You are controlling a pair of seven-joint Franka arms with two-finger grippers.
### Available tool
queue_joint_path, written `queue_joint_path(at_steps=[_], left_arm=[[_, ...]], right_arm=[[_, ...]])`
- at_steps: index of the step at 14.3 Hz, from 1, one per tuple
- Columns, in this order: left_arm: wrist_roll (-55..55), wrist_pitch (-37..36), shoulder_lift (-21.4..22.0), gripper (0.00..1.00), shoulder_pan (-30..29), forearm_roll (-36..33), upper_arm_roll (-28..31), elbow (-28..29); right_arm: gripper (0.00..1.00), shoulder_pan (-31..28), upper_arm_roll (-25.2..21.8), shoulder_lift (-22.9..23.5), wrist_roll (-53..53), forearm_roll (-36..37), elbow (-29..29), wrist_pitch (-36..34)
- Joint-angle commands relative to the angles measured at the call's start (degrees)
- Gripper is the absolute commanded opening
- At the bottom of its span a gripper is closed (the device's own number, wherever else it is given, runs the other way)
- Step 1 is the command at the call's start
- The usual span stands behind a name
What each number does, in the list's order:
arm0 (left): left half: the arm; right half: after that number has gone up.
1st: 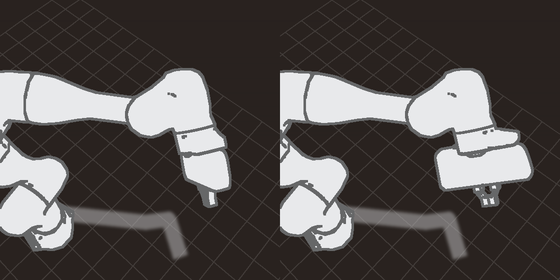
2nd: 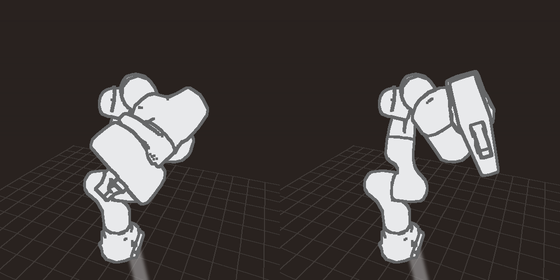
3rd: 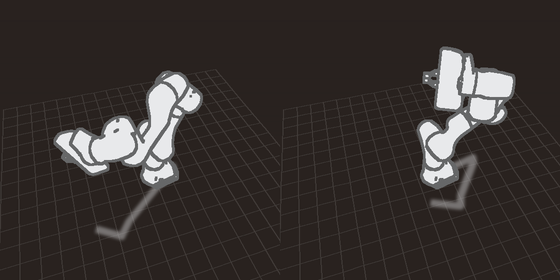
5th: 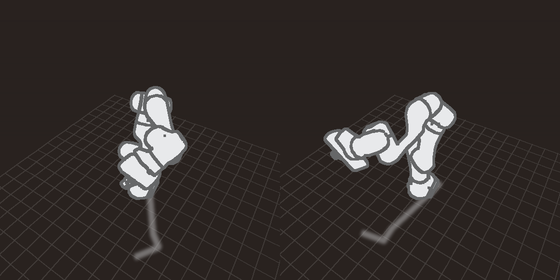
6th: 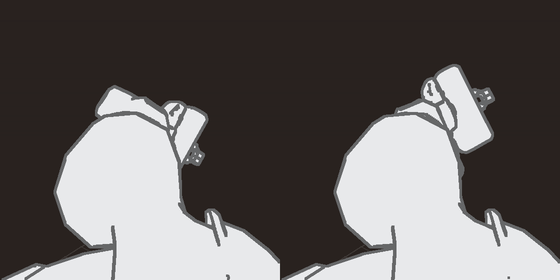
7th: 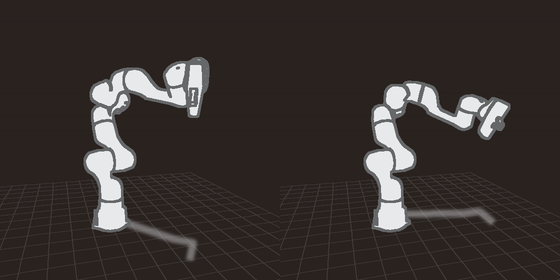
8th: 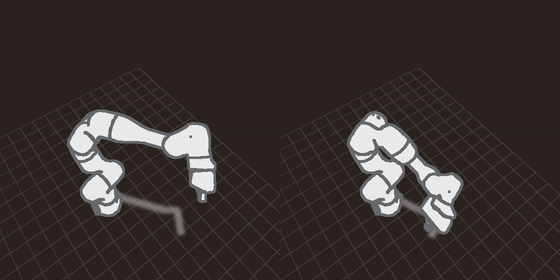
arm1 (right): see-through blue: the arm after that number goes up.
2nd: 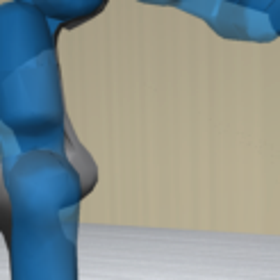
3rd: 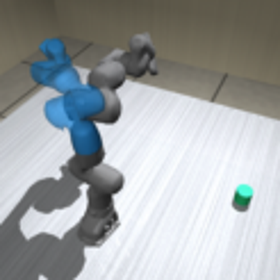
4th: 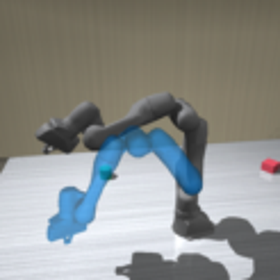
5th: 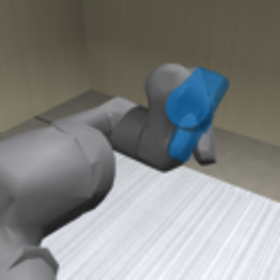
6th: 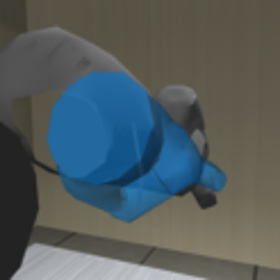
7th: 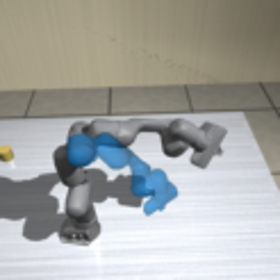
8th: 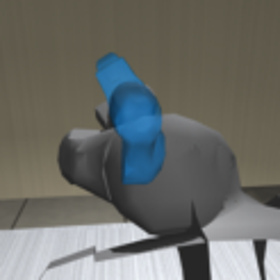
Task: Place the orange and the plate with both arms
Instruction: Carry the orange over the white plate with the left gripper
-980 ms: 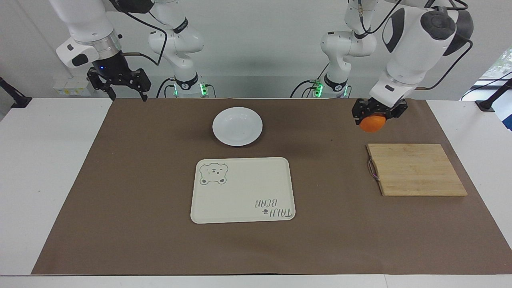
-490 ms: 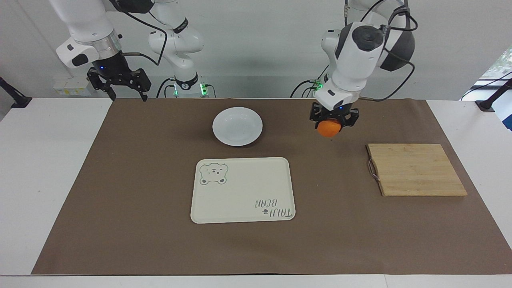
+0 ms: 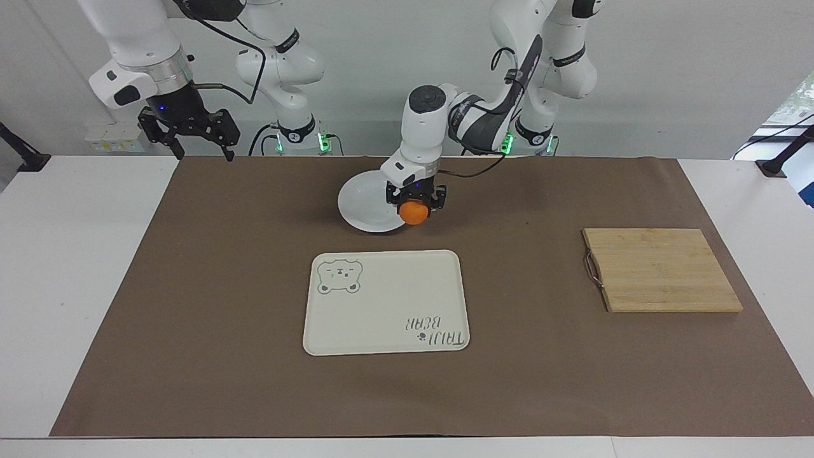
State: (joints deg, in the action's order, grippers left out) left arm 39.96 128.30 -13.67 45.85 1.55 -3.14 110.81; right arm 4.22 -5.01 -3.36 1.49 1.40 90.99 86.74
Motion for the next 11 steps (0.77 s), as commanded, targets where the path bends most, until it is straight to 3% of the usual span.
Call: queue_joint_path(at_steps=[1, 6, 7, 8, 11], left_arm=[[5.29, 4.58, -1.36, 0.00, 3.89, 0.30, 1.20, 1.34], [10.93, 8.61, -2.59, 0.01, 8.64, 0.30, 1.20, 3.88], [11.02, 9.77, -2.59, 0.32, 8.38, 0.30, 1.20, 4.32], [11.89, 10.04, -2.76, 0.99, 8.46, 0.30, 1.20, 4.33], [16.20, 9.69, -2.76, 1.00, 8.73, 0.21, 1.29, 3.71]], right_arm=[[1.00, -0.52, 0.08, -0.42, -1.58, -0.96, 0.42, -0.69], [1.00, -0.44, 0.08, -0.42, -0.61, -1.14, 0.59, 0.62], [1.00, -0.52, 0.08, -0.42, -0.61, -1.14, 0.85, 1.67], [1.00, -0.52, 0.08, -0.51, -0.70, -1.14, 1.12, 2.64], [1.00, -0.52, 0.00, -0.42, -0.61, -0.96, 0.95, 3.00]])
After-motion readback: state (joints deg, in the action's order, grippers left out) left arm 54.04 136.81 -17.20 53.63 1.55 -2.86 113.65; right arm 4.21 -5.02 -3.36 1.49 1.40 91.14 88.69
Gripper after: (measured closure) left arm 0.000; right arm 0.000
